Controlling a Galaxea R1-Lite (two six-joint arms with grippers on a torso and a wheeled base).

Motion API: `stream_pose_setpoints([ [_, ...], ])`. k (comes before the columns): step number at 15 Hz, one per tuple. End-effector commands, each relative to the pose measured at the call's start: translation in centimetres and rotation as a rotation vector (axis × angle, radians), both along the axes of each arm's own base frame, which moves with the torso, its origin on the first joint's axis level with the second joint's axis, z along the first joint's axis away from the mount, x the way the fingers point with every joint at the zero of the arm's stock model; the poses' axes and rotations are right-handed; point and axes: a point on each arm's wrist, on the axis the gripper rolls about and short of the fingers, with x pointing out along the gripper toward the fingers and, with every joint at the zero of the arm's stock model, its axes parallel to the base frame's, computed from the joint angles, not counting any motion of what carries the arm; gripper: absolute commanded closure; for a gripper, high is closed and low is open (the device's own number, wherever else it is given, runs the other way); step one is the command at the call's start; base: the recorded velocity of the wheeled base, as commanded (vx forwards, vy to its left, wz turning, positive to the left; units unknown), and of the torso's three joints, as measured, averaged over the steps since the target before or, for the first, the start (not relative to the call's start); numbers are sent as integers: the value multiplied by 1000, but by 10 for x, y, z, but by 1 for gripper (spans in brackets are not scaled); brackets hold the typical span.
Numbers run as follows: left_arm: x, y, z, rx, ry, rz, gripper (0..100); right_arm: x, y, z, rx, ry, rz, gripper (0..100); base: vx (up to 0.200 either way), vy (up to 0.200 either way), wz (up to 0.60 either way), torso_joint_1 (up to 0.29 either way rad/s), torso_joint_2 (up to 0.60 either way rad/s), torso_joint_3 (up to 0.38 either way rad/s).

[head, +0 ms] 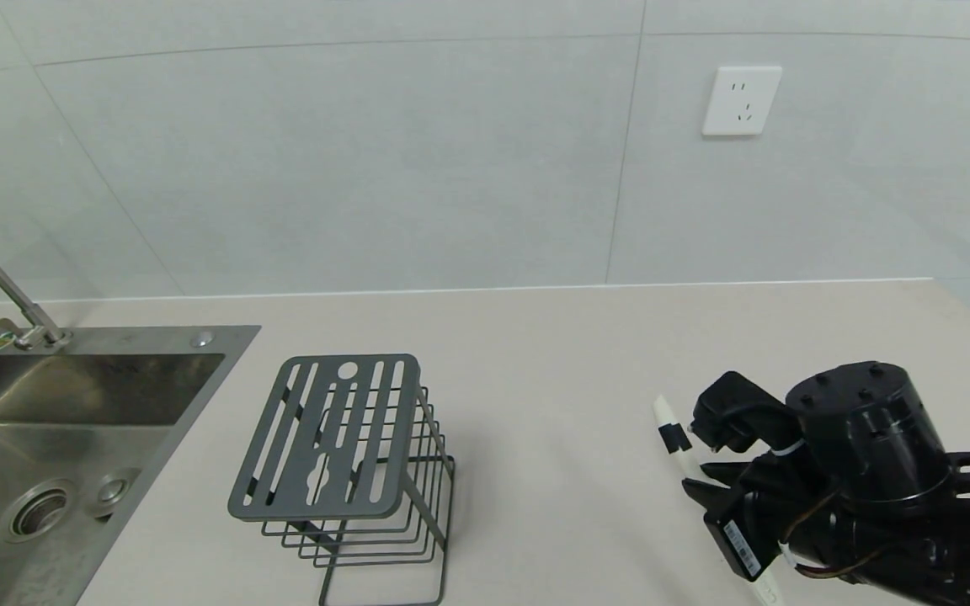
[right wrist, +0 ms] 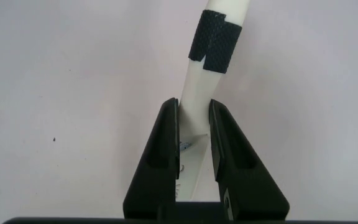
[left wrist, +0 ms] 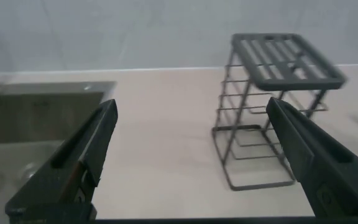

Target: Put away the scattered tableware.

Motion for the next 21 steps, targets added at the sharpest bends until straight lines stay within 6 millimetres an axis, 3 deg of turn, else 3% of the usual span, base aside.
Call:
stream_pose_setpoints([
  [1,19,-3,51,24,71,-139,0,-6,-3,11,34,-53,45,100,0,0,0,0,0,0],
  [4,61,-6,96,66,-18,-292,0,-2,4,30,104,-211,203,100,0,0,0,0,0,0],
  [6,86,-11,106,100,-66,-451,0,-2,7,38,142,-281,294,100,0,0,0,0,0,0],
  [9,106,-24,111,138,-95,-735,0,-3,-1,47,99,-377,459,100,0,0,0,0,0,0],
  [14,159,-49,110,247,-182,-934,0,-7,-8,59,161,-417,574,100,0,0,0,0,0,0],
  [21,201,-95,95,250,-131,-1141,0,-28,-22,71,255,-487,714,100,0,0,0,0,0,0],
])
